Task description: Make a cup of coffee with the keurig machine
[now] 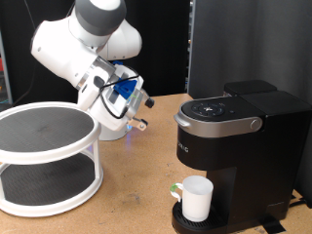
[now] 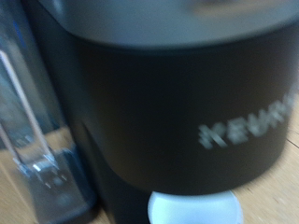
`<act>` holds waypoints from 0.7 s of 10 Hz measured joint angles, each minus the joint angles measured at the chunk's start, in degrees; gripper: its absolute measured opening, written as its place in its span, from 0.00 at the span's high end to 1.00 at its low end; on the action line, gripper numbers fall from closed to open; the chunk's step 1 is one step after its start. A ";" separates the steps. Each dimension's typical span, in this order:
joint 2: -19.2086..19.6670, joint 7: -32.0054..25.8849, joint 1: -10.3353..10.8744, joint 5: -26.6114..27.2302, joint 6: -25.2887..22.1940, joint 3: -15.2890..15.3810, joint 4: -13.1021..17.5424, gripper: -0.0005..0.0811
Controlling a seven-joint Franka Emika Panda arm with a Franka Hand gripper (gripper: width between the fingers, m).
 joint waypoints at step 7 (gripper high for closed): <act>-11.02 8.34 -0.22 -1.16 -7.79 0.11 2.28 0.01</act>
